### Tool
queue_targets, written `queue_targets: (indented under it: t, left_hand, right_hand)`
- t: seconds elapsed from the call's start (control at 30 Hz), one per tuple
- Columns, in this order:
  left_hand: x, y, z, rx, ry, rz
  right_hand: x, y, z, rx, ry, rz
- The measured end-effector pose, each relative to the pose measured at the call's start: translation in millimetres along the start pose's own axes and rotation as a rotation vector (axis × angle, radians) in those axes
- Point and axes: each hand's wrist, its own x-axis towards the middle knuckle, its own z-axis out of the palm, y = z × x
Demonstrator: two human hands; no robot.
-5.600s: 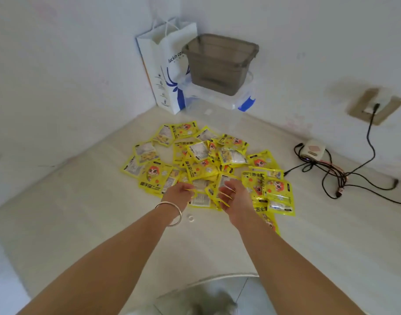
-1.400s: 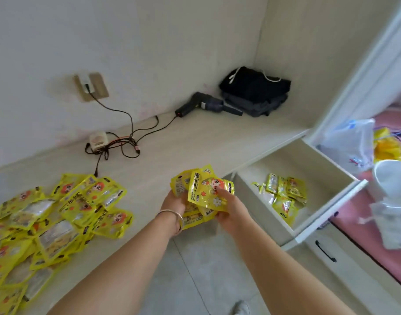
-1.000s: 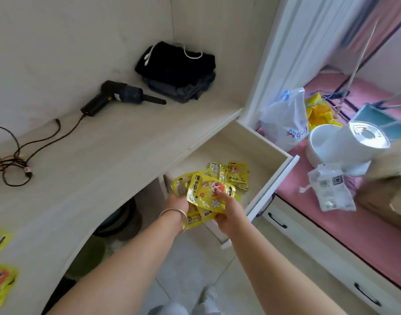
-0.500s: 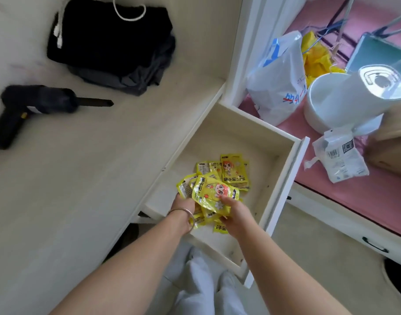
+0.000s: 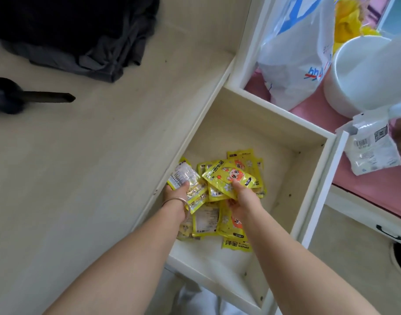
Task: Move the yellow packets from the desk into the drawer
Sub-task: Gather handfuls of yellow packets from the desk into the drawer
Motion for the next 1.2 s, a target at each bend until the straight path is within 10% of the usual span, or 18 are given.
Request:
queue_targets:
  t: [0.4, 0.8, 1.2]
  left_hand:
    - [-8, 2, -13, 0.052, 0.061, 0.084]
    - [-140, 5, -36, -0.179, -0.219, 0.228]
    - [-260, -59, -246, -0.376, 0.224, 0.502]
  right_hand:
    - [-19, -15, 4, 0.14, -0.145, 0.012]
    - [-132, -18, -1, -0.691, -0.428, -0.496]
    - [-292, 125, 30, -1.283, -0.945, -0.69]
